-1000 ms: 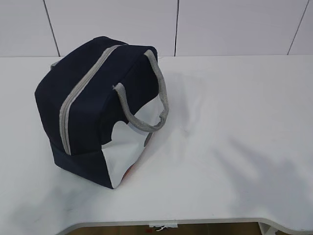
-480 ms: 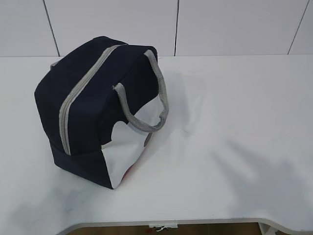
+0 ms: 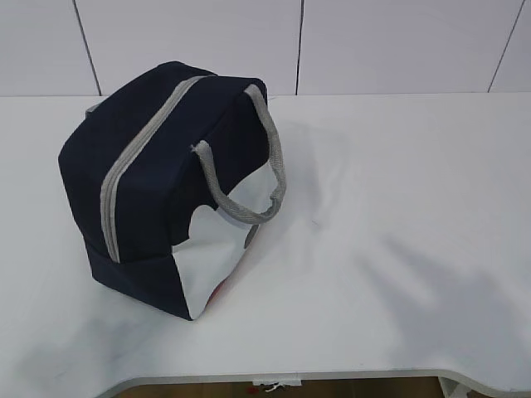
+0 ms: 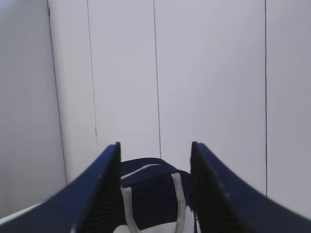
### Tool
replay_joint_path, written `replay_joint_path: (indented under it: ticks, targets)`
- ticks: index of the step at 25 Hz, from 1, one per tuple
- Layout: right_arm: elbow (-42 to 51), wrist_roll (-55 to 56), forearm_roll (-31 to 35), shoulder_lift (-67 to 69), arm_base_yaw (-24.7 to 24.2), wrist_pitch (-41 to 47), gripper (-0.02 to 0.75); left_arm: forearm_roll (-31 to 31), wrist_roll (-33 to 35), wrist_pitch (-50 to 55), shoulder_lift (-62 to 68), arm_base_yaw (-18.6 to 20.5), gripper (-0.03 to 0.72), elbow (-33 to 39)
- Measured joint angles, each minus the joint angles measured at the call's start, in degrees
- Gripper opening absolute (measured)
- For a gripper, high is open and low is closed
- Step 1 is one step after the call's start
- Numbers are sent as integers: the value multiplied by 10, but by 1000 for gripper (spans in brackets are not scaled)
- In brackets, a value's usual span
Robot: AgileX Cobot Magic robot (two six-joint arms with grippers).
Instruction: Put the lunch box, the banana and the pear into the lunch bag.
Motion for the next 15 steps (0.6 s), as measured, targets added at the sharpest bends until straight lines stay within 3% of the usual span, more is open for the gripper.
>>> replay_joint_path:
  ticks: [15]
  targets:
    - [-51, 24, 0, 0, 0, 0, 382, 0, 0, 0, 0, 0, 242, 0]
